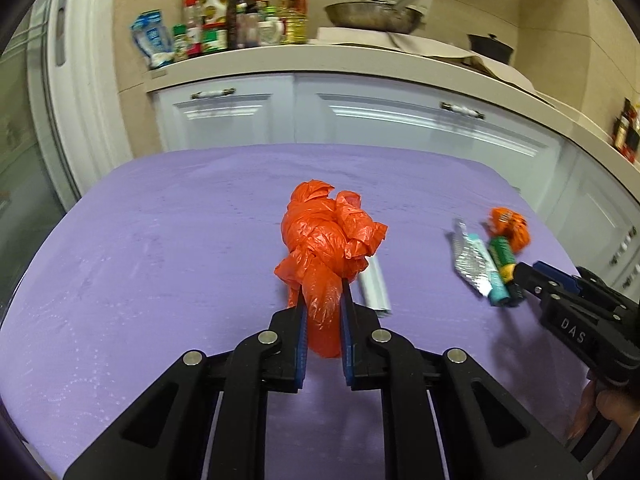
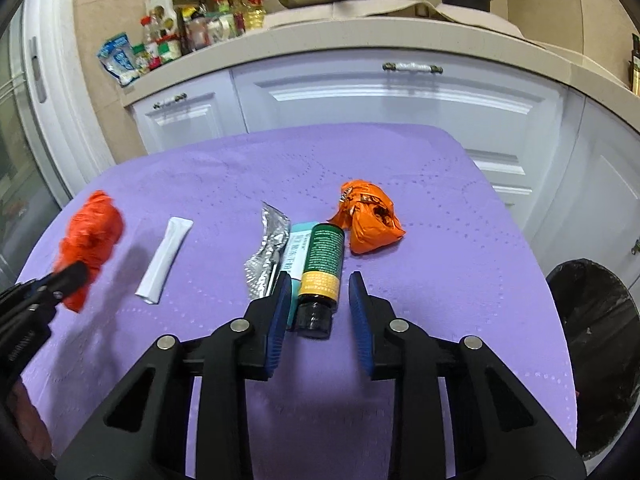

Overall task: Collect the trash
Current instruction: 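Grasp the orange plastic bag with the left tool while the right tool grasps the green bottle, then carry the orange bag and green bottle over the black bin and open both tools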

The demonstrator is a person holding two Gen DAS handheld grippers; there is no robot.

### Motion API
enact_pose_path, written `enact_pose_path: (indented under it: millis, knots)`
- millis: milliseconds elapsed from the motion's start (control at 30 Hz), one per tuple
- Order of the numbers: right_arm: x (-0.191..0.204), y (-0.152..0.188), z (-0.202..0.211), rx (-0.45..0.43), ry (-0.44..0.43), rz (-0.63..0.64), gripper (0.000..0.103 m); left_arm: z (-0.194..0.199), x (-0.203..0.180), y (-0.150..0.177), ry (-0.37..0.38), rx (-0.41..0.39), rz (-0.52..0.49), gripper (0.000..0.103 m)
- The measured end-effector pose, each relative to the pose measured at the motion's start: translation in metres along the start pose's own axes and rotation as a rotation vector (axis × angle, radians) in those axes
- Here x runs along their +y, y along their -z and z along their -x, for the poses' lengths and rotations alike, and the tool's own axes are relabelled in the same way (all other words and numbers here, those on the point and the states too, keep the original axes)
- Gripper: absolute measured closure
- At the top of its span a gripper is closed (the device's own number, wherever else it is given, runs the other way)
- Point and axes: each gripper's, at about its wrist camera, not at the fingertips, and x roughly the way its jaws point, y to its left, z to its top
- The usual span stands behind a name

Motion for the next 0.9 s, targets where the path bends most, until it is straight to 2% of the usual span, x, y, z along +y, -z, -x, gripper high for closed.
enact_pose_path:
  millis: [300, 667, 900]
  knots:
    - [0.005, -0.002, -0.019, 0.077, 0.008, 0.013, 0.080, -0.004, 0.013, 0.000, -0.004, 0.009, 0.022, 0.089]
    - [0.012, 0.002, -0.004, 0.031, -0.003, 0.054, 0.080, -0.005, 0.014, 0.004, -0.005, 0.015, 0.029, 0.089]
    - [0.003, 0.010, 0.016, -0.003, -0.002, 0.043, 0.080, 0.001, 0.011, 0.006, -0.008, 0.007, 0.027, 0.089]
